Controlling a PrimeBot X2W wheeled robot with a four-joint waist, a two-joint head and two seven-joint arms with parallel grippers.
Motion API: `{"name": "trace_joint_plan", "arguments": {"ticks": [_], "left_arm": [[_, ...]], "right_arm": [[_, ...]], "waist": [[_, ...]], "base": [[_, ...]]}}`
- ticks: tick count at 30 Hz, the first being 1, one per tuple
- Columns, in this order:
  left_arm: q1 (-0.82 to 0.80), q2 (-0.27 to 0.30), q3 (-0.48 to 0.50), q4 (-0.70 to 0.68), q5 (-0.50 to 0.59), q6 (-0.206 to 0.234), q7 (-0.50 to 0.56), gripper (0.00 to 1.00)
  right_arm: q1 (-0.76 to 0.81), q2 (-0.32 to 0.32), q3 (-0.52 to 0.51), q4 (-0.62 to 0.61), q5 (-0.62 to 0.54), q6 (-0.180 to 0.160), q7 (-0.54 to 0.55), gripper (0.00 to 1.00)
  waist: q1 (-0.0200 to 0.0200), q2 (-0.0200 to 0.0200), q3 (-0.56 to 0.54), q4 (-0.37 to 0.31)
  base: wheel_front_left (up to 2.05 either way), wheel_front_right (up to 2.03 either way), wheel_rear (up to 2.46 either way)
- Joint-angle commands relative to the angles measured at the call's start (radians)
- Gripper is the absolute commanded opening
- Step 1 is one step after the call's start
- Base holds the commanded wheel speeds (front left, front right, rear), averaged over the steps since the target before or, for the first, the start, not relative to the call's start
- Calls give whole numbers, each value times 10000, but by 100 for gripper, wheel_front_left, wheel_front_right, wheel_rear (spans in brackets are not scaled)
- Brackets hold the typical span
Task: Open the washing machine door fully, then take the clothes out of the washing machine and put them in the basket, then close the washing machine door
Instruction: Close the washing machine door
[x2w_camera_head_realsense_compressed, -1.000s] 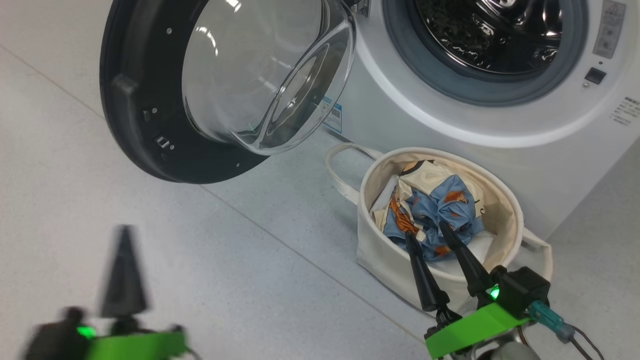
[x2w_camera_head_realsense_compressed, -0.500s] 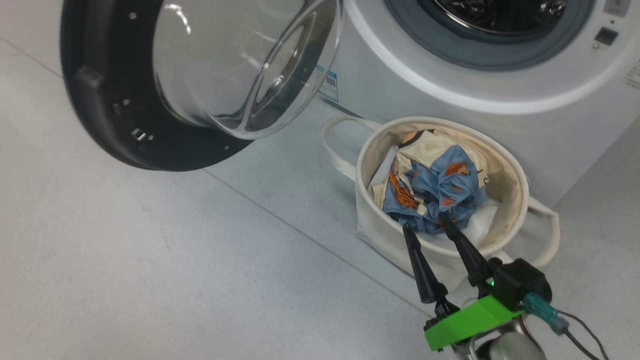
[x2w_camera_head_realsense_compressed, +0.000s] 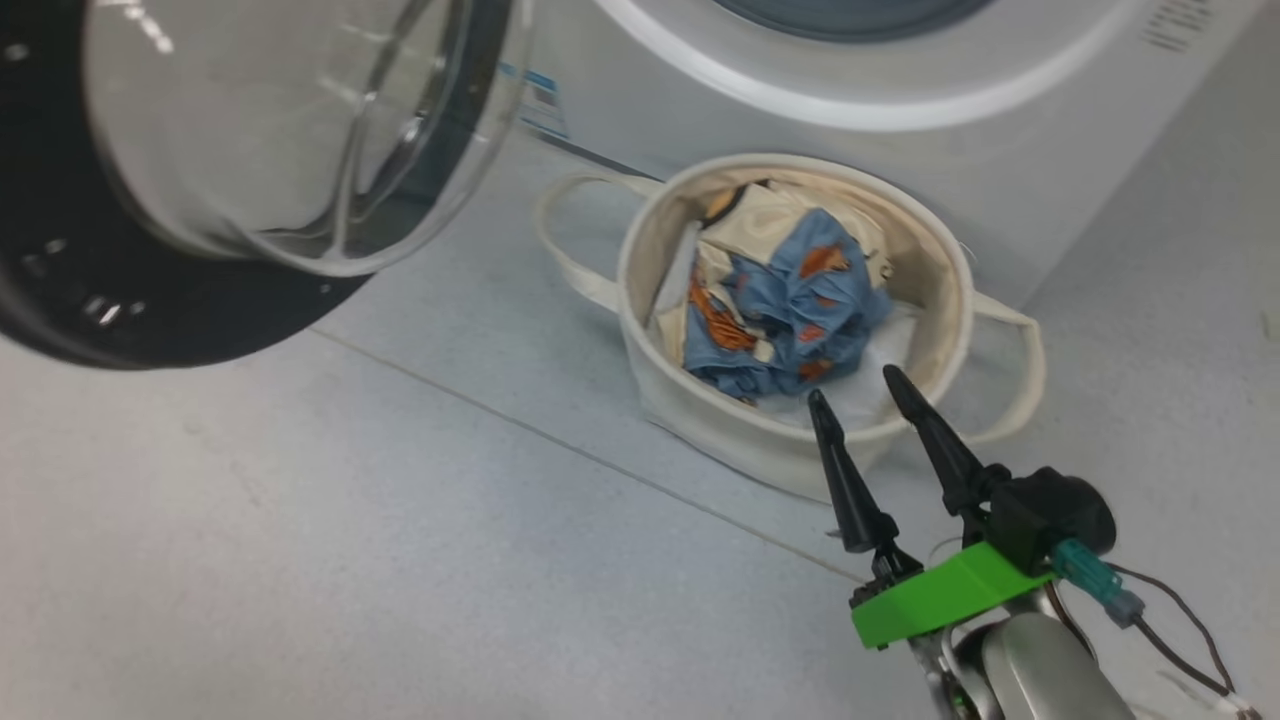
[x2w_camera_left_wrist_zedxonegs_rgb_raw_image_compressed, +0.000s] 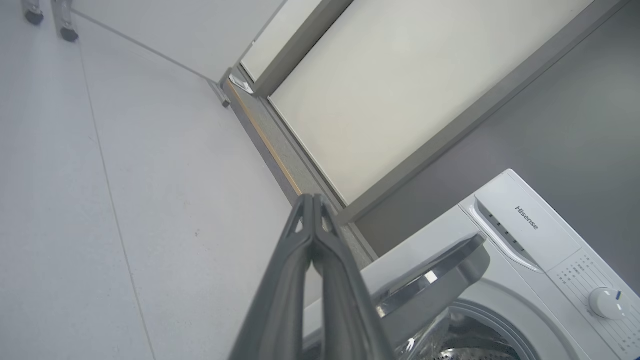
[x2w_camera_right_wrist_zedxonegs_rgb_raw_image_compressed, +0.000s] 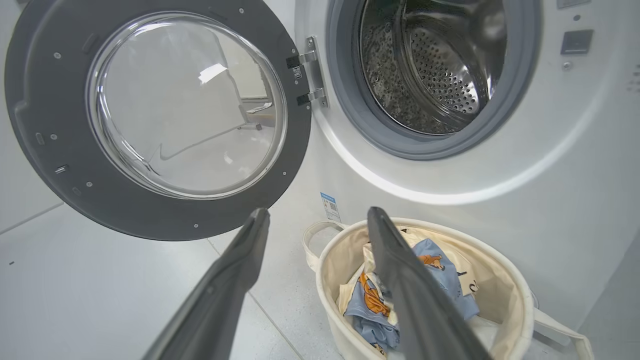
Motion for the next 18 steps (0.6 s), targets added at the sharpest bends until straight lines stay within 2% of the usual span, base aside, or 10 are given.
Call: {"name": "trace_joint_plan", "arguments": {"ticks": [1,4,10,18], "left_arm": [[-447,807,315,-91,-389,-67,479,0],[-754,941,225,281,-918,-68,1236,0],[-1245,948,158,859,-1464,-68,1890,0],[-1389,850,-405,1090,-1631,-3,2854,0]], "right_arm": [[-273,47,174,-368,-114,6,-49,100],[-359,47,141,-388,-150,6,-49,100],[-467,47,169,-455,-83,6,-49,100],[-485,47,145,-457,-163,6,-49,100]], "waist": [[0,0,322,-438],[0,0,512,-730],[0,0,720,-1199],[0,0,737,-1397]], "base": [[0,0,0],[0,0,0],[0,0,0],[0,0,0]]}}
